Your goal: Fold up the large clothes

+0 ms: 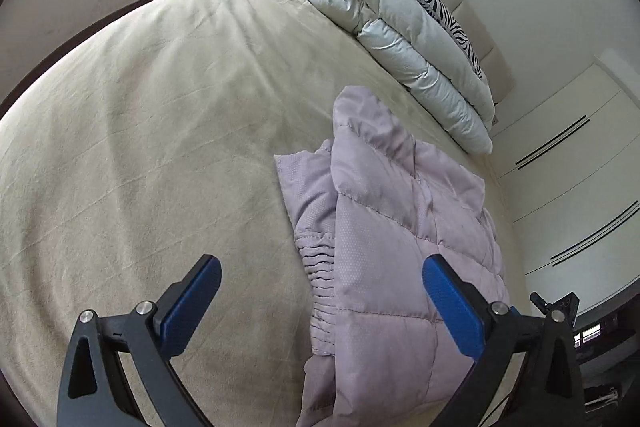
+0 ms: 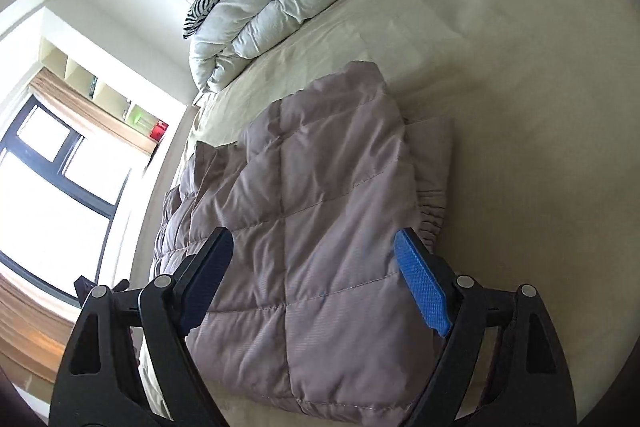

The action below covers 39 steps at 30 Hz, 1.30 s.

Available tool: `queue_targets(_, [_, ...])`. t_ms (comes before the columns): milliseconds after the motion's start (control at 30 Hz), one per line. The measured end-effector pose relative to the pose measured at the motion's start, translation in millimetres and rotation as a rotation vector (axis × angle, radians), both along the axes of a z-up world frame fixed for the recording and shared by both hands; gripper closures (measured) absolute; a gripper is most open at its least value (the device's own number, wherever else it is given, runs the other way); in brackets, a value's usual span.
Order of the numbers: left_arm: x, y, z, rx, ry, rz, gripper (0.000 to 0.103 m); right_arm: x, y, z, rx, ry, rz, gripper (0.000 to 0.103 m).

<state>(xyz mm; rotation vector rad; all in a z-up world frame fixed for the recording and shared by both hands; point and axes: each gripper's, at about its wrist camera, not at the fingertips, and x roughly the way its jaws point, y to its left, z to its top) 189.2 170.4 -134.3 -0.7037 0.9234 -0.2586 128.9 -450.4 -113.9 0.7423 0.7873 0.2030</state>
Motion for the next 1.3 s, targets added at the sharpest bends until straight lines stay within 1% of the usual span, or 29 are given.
queue_targets(33, [2.3, 6.0, -8.2, -0.055, 0.025, 0.004, 0.0, 2.8, -14.7, -10.0, 0.063, 0.026, -0.014, 0.02])
queue_targets(67, [4.1, 9.5, -14.5, -0.093, 0.042, 0.004, 0.0, 5.8, -27.3, -21.1, 0.115, 0.049, -0.022, 0.02])
queue_targets(167, [10.9, 8.6, -27.6, -0.163, 0.062, -0.028, 0.0, 18.9, -44.4, -44.8, 0.17, 0.09, -0.041, 0.02])
queue_targets(233, [16.8, 5.9, -37.0, -0.186, 0.087, -0.039, 0.0, 31.8, -46.2, -59.7, 0.226, 0.107, -0.014, 0.02])
queue_targets(300, [21.3, 4.3, -41.0, -0.193, 0.091, -0.034, 0.0, 46.1, -42.1, -74.9, 0.28, 0.135, 0.03, 0.019])
queue_targets(367, [27.0, 3.9, -41.5, -0.203, 0.095, -0.04, 0.0, 58.4, -35.6, -84.9, 0.277, 0.149, 0.06, 0.019])
queue_targets(467, [35.5, 7.4, -42.8, -0.245, 0.11, -0.04, 0.0, 71.0, -29.6, -90.0, 0.291, 0.143, 0.089, 0.018])
queue_targets(533, [43.5, 7.5, -42.5, -0.256, 0.118, -0.055, 0.0, 77.5, -24.5, -90.7, 0.284, 0.15, 0.111, 0.018])
queue_targets(700, [68.3, -6.3, -46.1, -0.313, 0.142, -0.123, 0.0, 94.1, -11.3, -86.5, 0.243, 0.155, 0.168, 0.018])
queue_targets(833, [83.9, -12.4, -51.7, -0.354, 0.162, -0.13, 0.0, 100.7, -7.0, -86.0, 0.233, 0.15, 0.189, 0.018])
queue_targets(900, [91.9, -20.4, -52.4, -0.342, 0.179, -0.158, 0.001, 105.8, -2.5, -86.1, 0.219, 0.157, 0.204, 0.018])
queue_targets(933, [94.8, -25.4, -52.2, -0.321, 0.186, -0.178, 0.001, 108.5, -0.3, -85.5, 0.212, 0.159, 0.213, 0.018])
queue_targets(1000, [99.1, -39.1, -50.3, -0.247, 0.196, -0.212, 0.002, 115.3, 6.9, -83.7, 0.188, 0.167, 0.224, 0.019])
queue_targets(1067, [99.7, -48.4, -47.7, -0.192, 0.196, -0.231, 0.009, 117.6, 12.8, -81.1, 0.16, 0.166, 0.232, 0.026])
queue_targets(1100, [99.6, -49.7, -47.9, -0.201, 0.197, -0.231, 0.022, 117.8, 14.4, -79.9, 0.152, 0.164, 0.233, 0.028])
queue_targets(1133, [99.5, -49.2, -51.5, -0.245, 0.206, -0.233, 0.031, 117.5, 15.3, -78.6, 0.146, 0.161, 0.233, 0.032])
queue_targets(1167, [98.6, -48.3, -54.1, -0.272, 0.21, -0.23, 0.034, 117.1, 16.6, -76.6, 0.14, 0.157, 0.232, 0.036])
queue_targets(1200, [96.7, -48.9, -54.4, -0.275, 0.206, -0.233, 0.04, 116.9, 18.4, -74.1, 0.13, 0.154, 0.232, 0.038])
queue_targets(1233, [94.5, -49.5, -52.8, -0.273, 0.198, -0.234, 0.045, 116.5, 20.3, -71.0, 0.118, 0.15, 0.23, 0.042])
queue_targets(1267, [92.5, -50.1, -50.7, -0.276, 0.193, -0.233, 0.048, 115.9, 22.8, -66.9, 0.1, 0.145, 0.228, 0.046])
queue_targets(1300, [90.1, -49.7, -47.1, -0.279, 0.188, -0.231, 0.054, 115.0, 26.1, -61.7, 0.077, 0.14, 0.226, 0.048])
